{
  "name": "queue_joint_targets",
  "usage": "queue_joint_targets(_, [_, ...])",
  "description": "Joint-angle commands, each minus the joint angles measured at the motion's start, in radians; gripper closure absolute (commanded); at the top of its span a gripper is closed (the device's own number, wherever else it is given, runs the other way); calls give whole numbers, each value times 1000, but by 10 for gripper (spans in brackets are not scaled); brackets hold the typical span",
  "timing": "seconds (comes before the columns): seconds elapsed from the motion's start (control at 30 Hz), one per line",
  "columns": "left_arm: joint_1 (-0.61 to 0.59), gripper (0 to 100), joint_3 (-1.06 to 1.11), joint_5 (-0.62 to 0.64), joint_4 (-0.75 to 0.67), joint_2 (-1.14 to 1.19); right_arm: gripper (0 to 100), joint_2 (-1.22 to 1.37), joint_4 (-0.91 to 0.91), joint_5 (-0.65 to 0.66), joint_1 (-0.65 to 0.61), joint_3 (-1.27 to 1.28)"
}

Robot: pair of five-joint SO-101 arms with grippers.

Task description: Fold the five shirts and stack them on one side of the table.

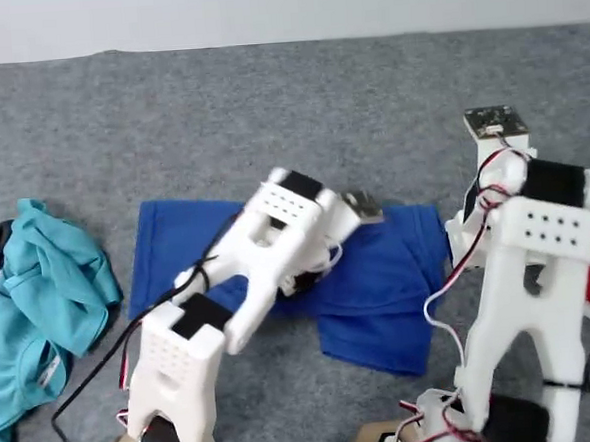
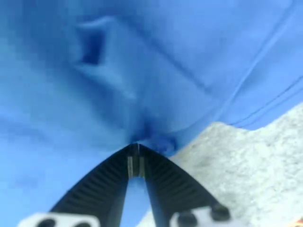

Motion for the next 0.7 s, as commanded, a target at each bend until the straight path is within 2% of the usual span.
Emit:
queue_joint_targets(0.0, [-57, 992, -91, 3, 40, -104, 845, -133, 41, 11, 13, -54])
queue_joint_targets(0.13, [-60, 992, -131, 8, 64, -143, 845, -278, 41, 11, 13, -54])
queue_joint_targets(0.33, [55, 991, -127, 11, 75, -173, 845, -498, 41, 11, 24, -54])
queue_joint_targets(0.53, [212, 988, -127, 11, 75, -170, 842, -631, 38, 11, 206, -54])
queue_joint_targets(0.67, [304, 961, -127, 11, 75, -169, 842, -707, 38, 11, 277, -54])
